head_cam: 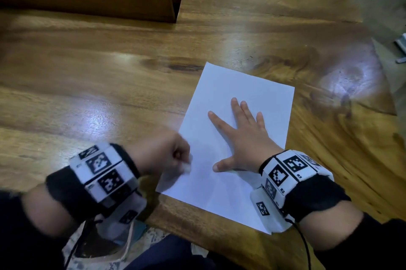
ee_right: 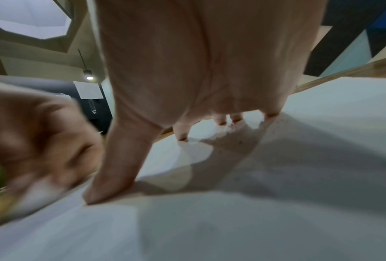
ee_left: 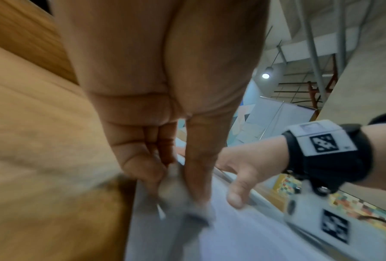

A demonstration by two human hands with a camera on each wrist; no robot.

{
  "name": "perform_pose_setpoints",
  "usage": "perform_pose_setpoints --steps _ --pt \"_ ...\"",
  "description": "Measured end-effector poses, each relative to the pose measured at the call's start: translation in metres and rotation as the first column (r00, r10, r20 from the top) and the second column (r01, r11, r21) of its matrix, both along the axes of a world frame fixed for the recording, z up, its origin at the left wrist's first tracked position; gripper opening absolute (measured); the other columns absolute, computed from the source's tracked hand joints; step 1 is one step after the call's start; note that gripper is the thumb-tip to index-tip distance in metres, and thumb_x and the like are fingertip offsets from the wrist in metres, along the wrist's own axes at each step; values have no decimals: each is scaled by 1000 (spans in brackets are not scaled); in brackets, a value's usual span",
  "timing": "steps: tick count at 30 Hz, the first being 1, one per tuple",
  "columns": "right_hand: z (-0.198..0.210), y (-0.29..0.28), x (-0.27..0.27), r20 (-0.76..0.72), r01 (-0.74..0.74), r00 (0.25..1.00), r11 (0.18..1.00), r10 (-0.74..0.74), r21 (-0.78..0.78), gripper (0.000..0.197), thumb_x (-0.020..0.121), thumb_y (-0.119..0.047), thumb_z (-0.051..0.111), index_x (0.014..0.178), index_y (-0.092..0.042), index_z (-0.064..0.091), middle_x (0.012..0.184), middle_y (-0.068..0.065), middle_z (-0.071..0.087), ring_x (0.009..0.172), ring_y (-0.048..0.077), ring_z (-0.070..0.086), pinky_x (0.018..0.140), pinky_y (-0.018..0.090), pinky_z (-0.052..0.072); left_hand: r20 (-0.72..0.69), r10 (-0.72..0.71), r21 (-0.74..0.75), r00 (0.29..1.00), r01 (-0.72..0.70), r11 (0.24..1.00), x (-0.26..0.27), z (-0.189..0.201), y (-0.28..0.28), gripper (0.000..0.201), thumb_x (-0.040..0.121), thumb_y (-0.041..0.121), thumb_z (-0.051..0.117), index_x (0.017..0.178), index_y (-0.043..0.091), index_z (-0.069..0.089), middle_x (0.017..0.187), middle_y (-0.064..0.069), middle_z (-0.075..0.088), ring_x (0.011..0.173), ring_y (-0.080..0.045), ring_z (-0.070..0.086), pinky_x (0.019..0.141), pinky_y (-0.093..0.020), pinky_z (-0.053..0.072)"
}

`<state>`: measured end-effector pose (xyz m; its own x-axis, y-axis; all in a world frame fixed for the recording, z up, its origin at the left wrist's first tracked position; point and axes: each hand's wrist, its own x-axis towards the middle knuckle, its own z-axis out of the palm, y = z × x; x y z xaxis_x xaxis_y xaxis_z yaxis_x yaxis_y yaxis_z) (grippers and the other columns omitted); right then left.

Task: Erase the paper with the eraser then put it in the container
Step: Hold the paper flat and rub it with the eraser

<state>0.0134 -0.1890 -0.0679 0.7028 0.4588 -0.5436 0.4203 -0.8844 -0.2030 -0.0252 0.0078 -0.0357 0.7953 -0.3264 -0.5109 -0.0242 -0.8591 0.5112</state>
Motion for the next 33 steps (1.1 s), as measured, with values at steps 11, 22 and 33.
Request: perform_pose_setpoints --steps 11,22,33 --pt "0 0 0 -6 5 1000 1000 -5 -7 119 68 -67 69 145 -46 -19 149 9 -42 138 27 -38 114 53 -15 -35 1 -52 999 -3 999 -21 -7 10 11 72 16 72 65 16 64 71 11 62 69 0 59 62 -14 43" --pt "1 0 0 -11 5 1000 1000 -5 -2 119 68 -67 69 145 -46 -18 149 9 -42 138 27 -38 113 53 -17 129 -73 -80 989 84 993 -28 -16 0 15 76 29 69 69 16 66 64 18 45 64 -2 50 61 -20 40" --pt "1 0 -1 -4 6 1000 1000 -6 12 119 68 -66 70 146 -45 -16 150 11 -41 138 29 -37 113 54 -16 245 -27 -58 969 42 997 15 -17 -22 14 77 29 62 68 18 59 71 -5 59 59 -20 50 63 -31 46"
